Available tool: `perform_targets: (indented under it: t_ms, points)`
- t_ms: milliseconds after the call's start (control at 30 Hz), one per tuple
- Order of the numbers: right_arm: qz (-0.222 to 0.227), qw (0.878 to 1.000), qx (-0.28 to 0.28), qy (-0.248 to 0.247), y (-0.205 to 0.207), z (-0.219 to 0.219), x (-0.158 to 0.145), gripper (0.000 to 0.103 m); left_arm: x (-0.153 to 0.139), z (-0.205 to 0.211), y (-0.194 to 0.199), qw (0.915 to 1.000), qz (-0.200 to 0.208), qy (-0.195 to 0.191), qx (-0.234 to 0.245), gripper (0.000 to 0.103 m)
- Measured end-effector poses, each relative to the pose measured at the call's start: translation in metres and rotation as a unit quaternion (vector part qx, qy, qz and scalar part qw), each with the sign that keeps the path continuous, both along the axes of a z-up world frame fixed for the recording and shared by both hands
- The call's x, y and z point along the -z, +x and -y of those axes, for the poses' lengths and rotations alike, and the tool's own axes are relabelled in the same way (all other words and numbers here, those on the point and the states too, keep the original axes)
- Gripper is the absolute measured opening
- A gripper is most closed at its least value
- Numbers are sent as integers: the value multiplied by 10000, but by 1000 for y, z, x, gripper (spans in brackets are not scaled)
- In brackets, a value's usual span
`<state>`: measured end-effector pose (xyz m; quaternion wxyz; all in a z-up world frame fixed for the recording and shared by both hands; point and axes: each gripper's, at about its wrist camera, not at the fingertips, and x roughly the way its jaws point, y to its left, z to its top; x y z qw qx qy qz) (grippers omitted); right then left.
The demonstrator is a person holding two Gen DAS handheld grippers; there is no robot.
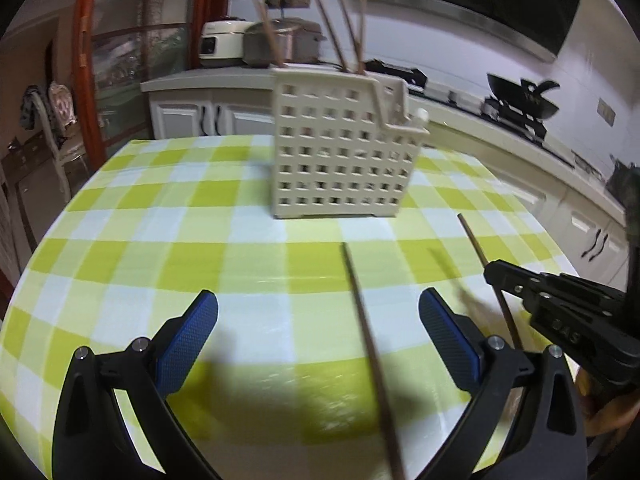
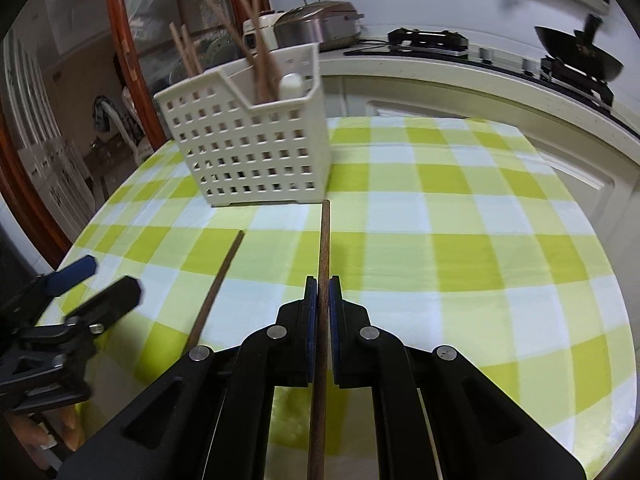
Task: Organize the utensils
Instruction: 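Lift both held chopsticks upright and carry them over the white basket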
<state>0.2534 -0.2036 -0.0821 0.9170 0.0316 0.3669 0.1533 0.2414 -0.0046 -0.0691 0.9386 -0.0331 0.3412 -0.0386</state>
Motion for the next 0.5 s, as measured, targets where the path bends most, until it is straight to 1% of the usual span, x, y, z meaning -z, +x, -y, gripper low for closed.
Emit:
perform_targets:
  t_ms: [33,67,100,167,200,267,300,367,433,500]
  points:
    - [4,10000,14,33,-1,4,0,6,2,5,4,10000,-36,62,16,95]
    - [9,10000,26,84,-2,10,0,6,5,11,8,9999,-86,120,35,90]
    - [16,9999,35,118,-3,15,-1,6,8,15,12,9997,-164,155,64,87]
    - [38,9998,62,189,-5,24,-1,6,15,21,22,9991,-357,167,121,74]
    - [45,9997,78,226,-6,28,-2,6,18,22,25,9989,-414,181,132,70]
    - [61,9995,109,293,-7,35,-3,6,25,28,33,9979,-576,240,161,58]
    - [69,9994,125,322,-7,38,-3,6,29,29,35,9976,-617,263,170,55]
    - [70,9992,139,366,-8,43,-2,6,33,34,40,9969,-687,313,202,44]
    - [53,9991,132,408,-8,45,-1,6,36,38,43,9965,-718,365,211,40]
    - [40,9990,120,430,-9,46,0,6,39,40,45,9960,-766,401,232,34]
